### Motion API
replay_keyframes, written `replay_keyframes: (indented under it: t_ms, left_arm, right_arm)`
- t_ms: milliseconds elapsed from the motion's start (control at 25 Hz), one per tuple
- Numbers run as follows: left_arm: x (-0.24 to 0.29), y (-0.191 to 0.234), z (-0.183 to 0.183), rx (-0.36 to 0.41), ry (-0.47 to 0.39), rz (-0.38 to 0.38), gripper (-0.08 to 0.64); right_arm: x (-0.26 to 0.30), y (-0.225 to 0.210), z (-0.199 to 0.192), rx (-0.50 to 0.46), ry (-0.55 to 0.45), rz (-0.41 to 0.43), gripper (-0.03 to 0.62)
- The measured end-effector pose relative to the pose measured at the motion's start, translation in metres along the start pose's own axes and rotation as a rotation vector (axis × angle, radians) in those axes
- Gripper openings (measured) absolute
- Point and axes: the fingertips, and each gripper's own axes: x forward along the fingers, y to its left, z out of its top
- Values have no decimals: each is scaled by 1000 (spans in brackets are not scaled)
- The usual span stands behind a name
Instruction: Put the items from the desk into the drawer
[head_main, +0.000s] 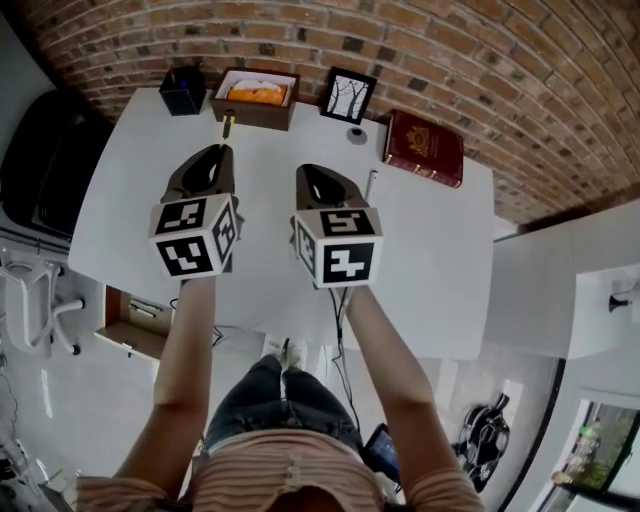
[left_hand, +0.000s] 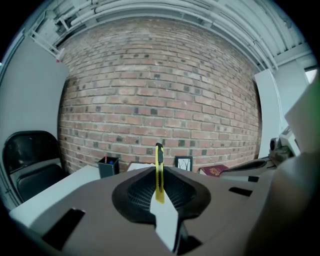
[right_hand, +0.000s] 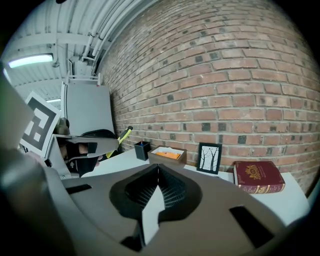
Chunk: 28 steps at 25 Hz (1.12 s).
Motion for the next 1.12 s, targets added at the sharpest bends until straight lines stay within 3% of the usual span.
replay_keyframes:
  t_ms: [640, 1120]
  left_arm:
    - [-119, 75, -18, -74, -55, 298, 51]
    - [-215, 146, -58, -146, -55, 554, 51]
  right_arm:
    - [-7, 102, -4, -81, -18, 247, 17]
    - [5, 207, -27, -147, 23, 471, 17]
